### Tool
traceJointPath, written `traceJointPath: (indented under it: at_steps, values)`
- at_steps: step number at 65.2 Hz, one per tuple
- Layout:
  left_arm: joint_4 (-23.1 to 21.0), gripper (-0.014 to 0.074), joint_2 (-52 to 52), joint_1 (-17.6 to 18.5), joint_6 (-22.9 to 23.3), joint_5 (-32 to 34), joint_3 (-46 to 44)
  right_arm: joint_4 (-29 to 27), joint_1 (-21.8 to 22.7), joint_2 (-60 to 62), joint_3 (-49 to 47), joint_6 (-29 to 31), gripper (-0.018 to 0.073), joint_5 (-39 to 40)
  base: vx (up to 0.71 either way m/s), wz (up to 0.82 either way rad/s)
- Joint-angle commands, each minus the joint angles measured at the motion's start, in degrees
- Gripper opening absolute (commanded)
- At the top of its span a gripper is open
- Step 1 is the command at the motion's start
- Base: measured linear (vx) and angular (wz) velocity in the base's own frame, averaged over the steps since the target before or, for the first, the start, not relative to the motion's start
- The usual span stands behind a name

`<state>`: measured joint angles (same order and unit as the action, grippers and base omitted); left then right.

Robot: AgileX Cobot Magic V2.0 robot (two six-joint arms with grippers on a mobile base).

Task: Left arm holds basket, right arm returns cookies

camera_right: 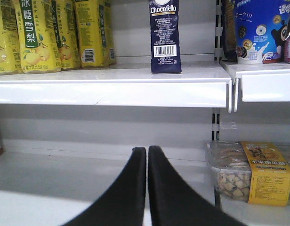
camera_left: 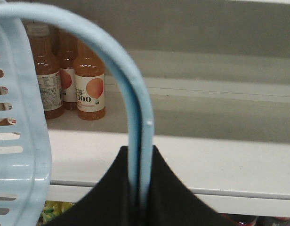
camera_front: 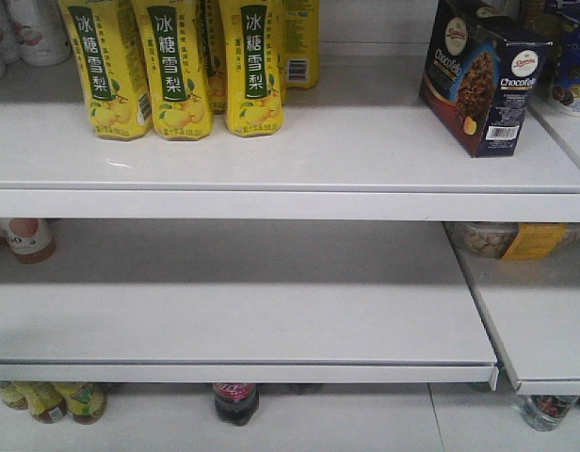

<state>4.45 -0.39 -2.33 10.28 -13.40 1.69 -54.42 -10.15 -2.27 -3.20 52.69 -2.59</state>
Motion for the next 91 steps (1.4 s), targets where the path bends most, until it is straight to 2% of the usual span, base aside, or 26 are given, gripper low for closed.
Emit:
traceJointPath:
  at_steps: [1, 29, 33, 37, 41, 56, 65, 77, 91]
  values:
    - [1.2, -0.0006, -1.0, 0.0, -0.3, 5.5, -1.5, -0.1, 0.4, -0.6, -1.6, 0.4, -0.0008, 2.6, 0.0, 0.0]
    - [1.2, -0.0006, -1.0, 0.0, -0.3, 5.5, -1.5, 0.0, 0.4, -0.6, -1.6, 1.7, -0.0008, 4.3, 0.0, 0.0]
    - [1.2, -0.0006, -1.0, 0.0, -0.3, 5.5, -1.5, 1.5, 0.4, -0.6, -1.6, 1.6, -0.0008, 4.8, 0.0, 0.0]
    - [1.2, -0.0006, -1.0, 0.0, -0.3, 5.5, -1.5, 6.0, 0.4, -0.6, -1.6, -0.2, -0.0008, 4.4, 0.0, 0.0]
    - [1.2, -0.0006, -1.0, 0.0, -0.3, 5.5, -1.5, 12.4, 0.4, -0.6, -1.6, -4.8, -0.0008, 3.7, 0.0, 0.0]
    - [1.2, -0.0006, -1.0, 0.0, -0.3, 5.5, -1.5, 38.5, 0.4, -0.6, -1.6, -28.8, -0.0008, 3.8, 0.0, 0.0]
    - [1.2, -0.0006, -1.0, 0.0, -0.3, 5.5, -1.5, 48.7, 1.1, -0.6, -1.6, -39.7, -0.0008, 3.4, 0.0, 0.0]
    - [1.2, -0.0006, -1.0, 0.0, -0.3, 5.5, -1.5, 56.6, 4.2, -0.6, -1.6, -48.1, -0.0008, 1.0, 0.0, 0.0]
    - [1.2, -0.0006, -1.0, 0.0, -0.3, 5.5, -1.5, 58.0, 7.3, -0.6, -1.6, -48.9, -0.0008, -0.2, 0.0, 0.0]
